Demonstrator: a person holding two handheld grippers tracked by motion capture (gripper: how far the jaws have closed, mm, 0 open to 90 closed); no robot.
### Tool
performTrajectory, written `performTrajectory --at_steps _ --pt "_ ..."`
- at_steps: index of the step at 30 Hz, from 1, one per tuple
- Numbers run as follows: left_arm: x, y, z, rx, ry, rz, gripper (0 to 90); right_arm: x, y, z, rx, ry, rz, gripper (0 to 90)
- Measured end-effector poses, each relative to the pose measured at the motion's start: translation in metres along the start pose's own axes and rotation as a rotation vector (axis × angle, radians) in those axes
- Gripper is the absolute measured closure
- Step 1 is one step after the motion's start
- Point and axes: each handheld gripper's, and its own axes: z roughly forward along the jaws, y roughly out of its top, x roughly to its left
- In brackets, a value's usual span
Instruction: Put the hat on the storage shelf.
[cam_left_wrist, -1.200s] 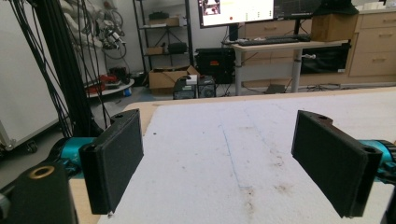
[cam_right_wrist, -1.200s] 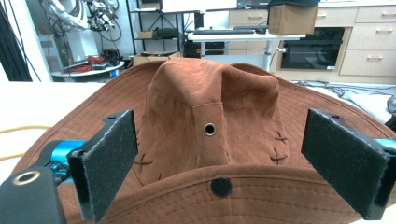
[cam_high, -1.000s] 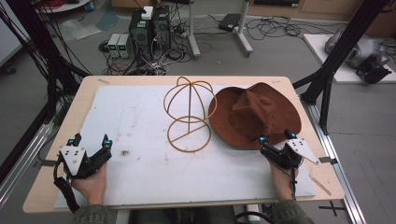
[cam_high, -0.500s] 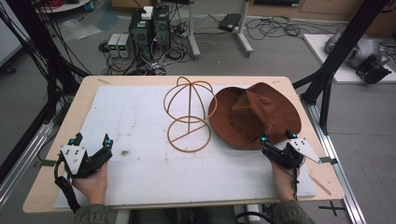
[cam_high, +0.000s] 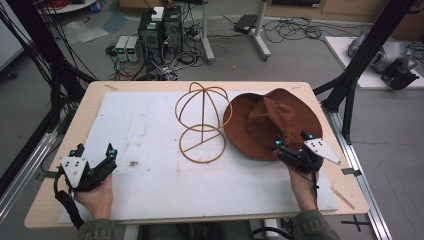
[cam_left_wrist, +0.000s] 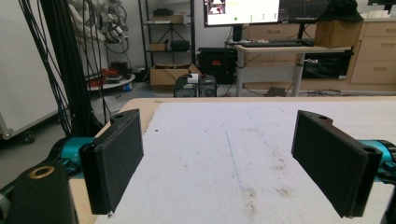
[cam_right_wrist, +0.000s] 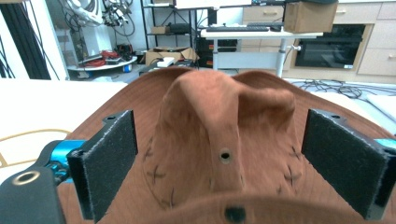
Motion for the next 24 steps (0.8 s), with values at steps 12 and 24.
performTrajectory --at_steps 12,24 --pt "0.0 0.0 0.002 -0.004 -0.009 -0.012 16.7 -0.006 -0.002 0.045 0.19 0.009 -0.008 9.9" --pt "-0.003 0.0 0.005 0.001 -0.021 -0.017 16.7 -0.007 -0.009 0.062 0.248 -0.026 -0.046 13.6"
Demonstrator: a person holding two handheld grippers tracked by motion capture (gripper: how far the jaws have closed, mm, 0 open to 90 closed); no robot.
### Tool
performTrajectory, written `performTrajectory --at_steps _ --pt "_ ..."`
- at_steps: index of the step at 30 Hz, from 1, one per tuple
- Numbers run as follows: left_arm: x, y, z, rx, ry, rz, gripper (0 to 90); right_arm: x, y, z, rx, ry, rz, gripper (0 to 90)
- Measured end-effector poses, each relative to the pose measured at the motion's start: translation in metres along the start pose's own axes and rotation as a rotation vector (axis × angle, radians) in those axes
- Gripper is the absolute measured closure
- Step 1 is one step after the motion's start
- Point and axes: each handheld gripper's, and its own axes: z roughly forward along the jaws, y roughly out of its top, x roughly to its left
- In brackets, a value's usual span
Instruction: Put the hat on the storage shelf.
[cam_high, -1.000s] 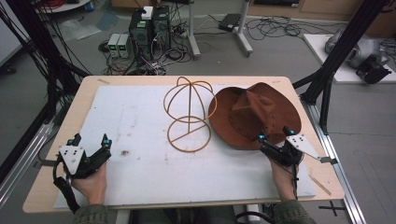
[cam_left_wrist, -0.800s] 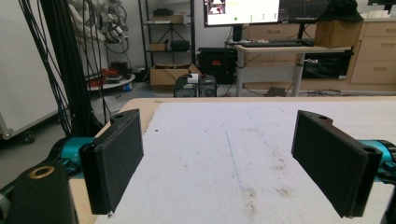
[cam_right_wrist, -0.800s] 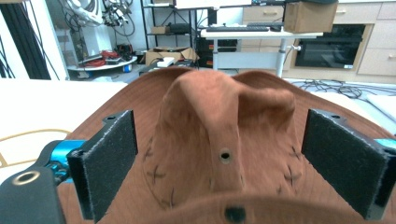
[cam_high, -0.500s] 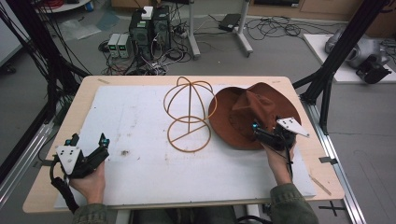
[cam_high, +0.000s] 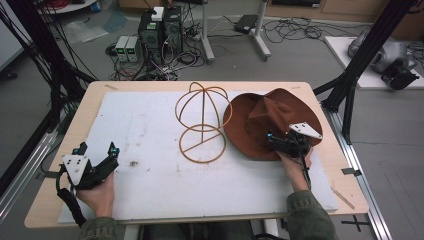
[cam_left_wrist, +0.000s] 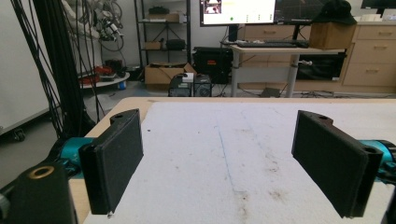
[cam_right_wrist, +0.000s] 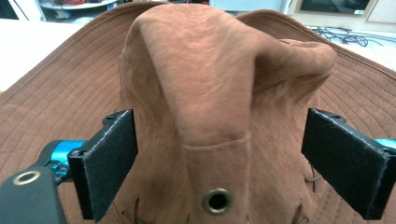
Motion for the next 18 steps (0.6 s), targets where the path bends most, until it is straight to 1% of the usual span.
performTrajectory --at_steps 1,2,3,5,6,7,8,9,12,13,15,18 --pt "-0.0001 0.0 0.0 -0.003 0.0 0.0 16.7 0.0007 0.0002 -0.0011 0.0 0.004 0.0 19.6" --pt "-0.0001 0.0 0.0 -0.003 0.0 0.0 16.7 0.0012 0.0005 -0.0019 -0.006 0.012 0.0 23.1" --pt "0.0 0.0 0.0 -0.003 0.0 0.0 16.8 0.0018 0.0008 -0.0025 -0.005 0.03 -0.002 30.8" --pt "0.0002 -0.0001 0.0001 0.0 -0.004 -0.003 17.1 0.0031 0.0011 -0.0035 0.009 0.065 -0.012 51.5" --pt "0.0002 -0.0001 0.0001 0.0 -0.004 -0.003 17.2 0.0031 0.0011 -0.0035 0.009 0.065 -0.012 51.5" --pt "0.0004 0.0001 -0.0001 0.0 -0.005 -0.005 17.2 0.0046 0.0009 -0.0046 0.02 0.058 -0.019 62.3" --pt "0.0007 0.0001 -0.0003 0.001 -0.003 -0.006 17.3 0.0045 0.0007 -0.0051 0.019 0.051 -0.02 72.9" --pt "0.0012 0.0 -0.0003 0.001 -0.004 -0.012 17.3 0.002 -0.0007 -0.0056 0.021 0.057 0.012 86.1" --pt "0.003 -0.0002 -0.0006 0.0 -0.001 -0.019 17.3 0.0011 -0.0013 -0.0056 0.02 0.07 0.019 88.2" --pt "0.0036 -0.0004 -0.0007 0.001 0.001 -0.02 17.3 0.001 -0.0012 -0.0059 0.018 0.076 0.012 88.3" --pt "0.0042 -0.0004 -0.0008 0.002 0.003 -0.021 17.3 0.0029 -0.0009 -0.0066 0.012 0.072 -0.007 88.5" --pt "0.0046 -0.0005 -0.0016 0.0 0.005 -0.023 17.3 0.0037 -0.0008 -0.0075 -0.003 0.074 0.004 88.5"
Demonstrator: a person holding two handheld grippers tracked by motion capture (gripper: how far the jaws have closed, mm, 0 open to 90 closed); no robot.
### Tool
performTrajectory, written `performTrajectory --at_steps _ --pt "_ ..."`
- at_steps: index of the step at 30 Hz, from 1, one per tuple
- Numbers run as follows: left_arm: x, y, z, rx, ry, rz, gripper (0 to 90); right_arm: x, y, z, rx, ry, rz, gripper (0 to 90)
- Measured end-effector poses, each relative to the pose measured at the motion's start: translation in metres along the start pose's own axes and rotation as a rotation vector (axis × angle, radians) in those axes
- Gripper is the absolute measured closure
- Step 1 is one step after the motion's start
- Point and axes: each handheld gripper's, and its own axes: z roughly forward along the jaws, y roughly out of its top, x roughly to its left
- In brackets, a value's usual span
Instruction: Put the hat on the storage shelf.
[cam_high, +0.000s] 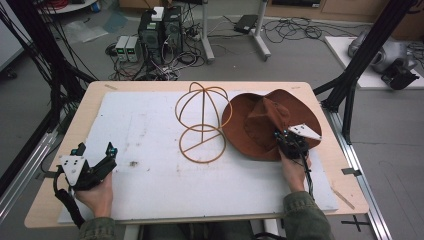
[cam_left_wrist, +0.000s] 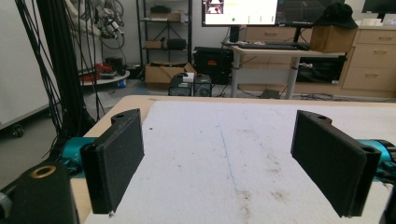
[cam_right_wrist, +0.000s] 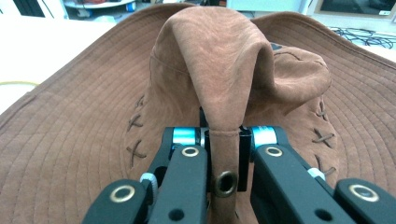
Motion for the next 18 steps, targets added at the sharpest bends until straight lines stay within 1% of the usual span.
performTrajectory --at_steps 1,2,3,5,8,10,11,12,13,14,15,16,17,18 --pt "0.0 0.0 0.0 0.0 -0.001 0.002 17.3 0.001 0.0 0.0 -0.004 0.0 0.006 88.5" --pt "0.0 0.0 0.0 0.0 -0.001 0.002 17.3 0.001 0.0 -0.001 -0.008 -0.003 0.0 88.5" --pt "-0.001 0.0 0.0 -0.001 0.0 0.023 17.3 0.002 0.001 -0.001 -0.013 -0.005 -0.015 88.5" --pt "-0.002 0.0 0.0 -0.001 -0.003 0.03 17.3 0.003 0.001 -0.003 -0.022 -0.019 -0.015 88.6" --pt "-0.002 0.0 0.0 0.001 -0.003 0.032 17.3 0.003 0.002 -0.005 -0.035 -0.027 -0.006 88.6" --pt "-0.002 0.0 0.0 -0.002 -0.004 0.031 17.3 0.003 0.003 -0.008 -0.063 -0.035 -0.003 88.5" --pt "-0.002 0.0 0.0 0.0 -0.003 0.031 17.3 0.003 0.004 -0.01 -0.075 -0.039 0.013 88.5" --pt "-0.002 0.0 0.0 0.0 -0.003 0.031 17.3 0.003 0.004 -0.01 -0.075 -0.039 0.013 88.5" --pt "-0.002 0.0 0.0 -0.001 -0.003 0.031 17.3 0.004 0.007 -0.015 -0.117 -0.068 0.008 88.5" --pt "-0.002 0.0 0.0 -0.003 -0.002 0.031 17.3 0.004 0.007 -0.015 -0.117 -0.068 0.008 88.5" --pt "-0.002 0.001 -0.001 -0.005 0.001 0.03 17.3 0.005 0.01 -0.021 -0.16 -0.086 0.008 88.4" --pt "-0.002 0.001 -0.001 -0.005 0.001 0.03 17.3 0.005 0.01 -0.021 -0.16 -0.086 0.008 88.4" --pt "-0.002 0.001 -0.001 -0.004 -0.002 0.029 17.3 0.004 0.012 -0.024 -0.18 -0.095 0.007 88.4" --pt "-0.002 0.0 -0.001 -0.001 -0.001 0.028 17.3 0.005 0.016 -0.029 -0.215 -0.103 0.024 88.5"
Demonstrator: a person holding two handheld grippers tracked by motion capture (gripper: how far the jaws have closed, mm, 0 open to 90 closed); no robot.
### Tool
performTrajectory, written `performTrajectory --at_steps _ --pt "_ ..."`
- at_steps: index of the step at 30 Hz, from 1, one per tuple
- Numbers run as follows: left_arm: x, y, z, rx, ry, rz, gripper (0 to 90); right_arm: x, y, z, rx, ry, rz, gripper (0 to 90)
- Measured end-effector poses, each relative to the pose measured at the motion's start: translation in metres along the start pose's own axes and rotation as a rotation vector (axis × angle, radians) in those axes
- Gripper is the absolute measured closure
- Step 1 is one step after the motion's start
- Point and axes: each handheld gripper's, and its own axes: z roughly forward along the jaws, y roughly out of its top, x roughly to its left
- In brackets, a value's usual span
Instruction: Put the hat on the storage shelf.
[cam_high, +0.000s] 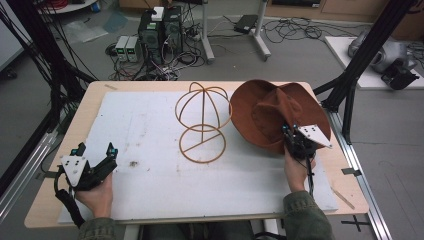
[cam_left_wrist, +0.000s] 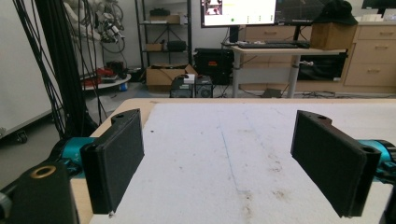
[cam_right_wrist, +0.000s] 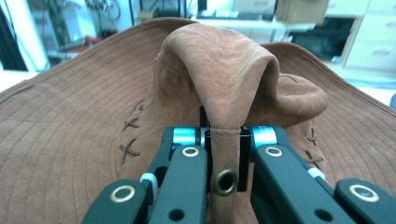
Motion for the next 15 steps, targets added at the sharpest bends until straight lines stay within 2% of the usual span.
performTrajectory --at_steps 8,15 --pt "-0.003 0.0 0.0 -0.006 -0.006 0.016 17.3 0.005 0.018 -0.014 -0.155 0.006 0.005 88.3" --pt "-0.002 0.0 -0.001 -0.007 -0.005 0.014 17.3 0.015 0.032 -0.023 -0.292 -0.003 -0.026 88.3"
